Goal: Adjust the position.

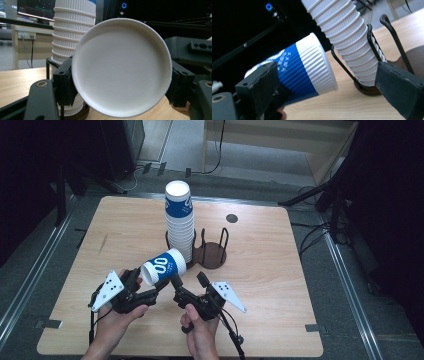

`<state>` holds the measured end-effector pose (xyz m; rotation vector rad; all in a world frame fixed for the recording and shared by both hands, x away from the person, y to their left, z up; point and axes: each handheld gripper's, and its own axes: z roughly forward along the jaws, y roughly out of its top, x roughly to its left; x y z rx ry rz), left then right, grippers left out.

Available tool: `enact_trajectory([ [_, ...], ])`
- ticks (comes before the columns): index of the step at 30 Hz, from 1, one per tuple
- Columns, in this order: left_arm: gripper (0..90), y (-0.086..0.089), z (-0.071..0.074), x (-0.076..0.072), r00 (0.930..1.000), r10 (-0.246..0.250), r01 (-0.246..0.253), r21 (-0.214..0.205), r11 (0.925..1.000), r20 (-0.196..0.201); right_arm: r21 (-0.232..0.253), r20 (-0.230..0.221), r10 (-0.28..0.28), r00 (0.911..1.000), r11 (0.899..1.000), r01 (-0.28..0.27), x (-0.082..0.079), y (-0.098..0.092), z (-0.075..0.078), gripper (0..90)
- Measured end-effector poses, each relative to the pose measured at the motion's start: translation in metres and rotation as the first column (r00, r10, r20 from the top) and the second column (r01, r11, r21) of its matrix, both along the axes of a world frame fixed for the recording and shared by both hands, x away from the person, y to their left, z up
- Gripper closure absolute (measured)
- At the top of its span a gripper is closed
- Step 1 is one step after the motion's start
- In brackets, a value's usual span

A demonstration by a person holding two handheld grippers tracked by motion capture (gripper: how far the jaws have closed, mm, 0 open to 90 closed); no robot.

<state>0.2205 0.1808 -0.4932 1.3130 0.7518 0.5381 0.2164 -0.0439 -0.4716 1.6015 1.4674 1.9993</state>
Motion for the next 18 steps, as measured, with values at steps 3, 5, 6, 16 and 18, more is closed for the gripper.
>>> enact_trajectory([
  [3,26.4,0.0,0.0,0.0,1.0,0.0,0.0,0.006,1.0,0.002,0.047,-0.023,-0.004,0.9997,0.999,0.005,0.001,0.0,0.001,4.1],
  [5,26.3,-0.001,0.0,0.0,1.0,-0.002,0.002,0.006,1.0,0.001,0.102,-0.059,0.0,0.9982,0.995,0.006,0.002,-0.001,0.001,3.1],
  [6,26.3,-0.001,0.0,0.0,1.0,-0.003,0.003,0.006,1.0,0.001,0.168,-0.097,0.009,0.9952,0.986,0.007,0.004,-0.001,0.001,2.0],
  [16,26.4,-0.005,0.0,-0.002,0.9999,-0.008,0.008,0.014,0.9999,0.011,0.38,-0.246,0.028,0.9689,0.922,0.07,0.012,-0.001,-0.009,0.3],
  [18,26.3,-0.005,0.0,-0.002,0.9999,-0.009,0.009,0.014,0.9999,0.011,0.404,-0.261,0.033,0.9648,0.911,0.079,0.012,0.0,-0.01,0.3],
])
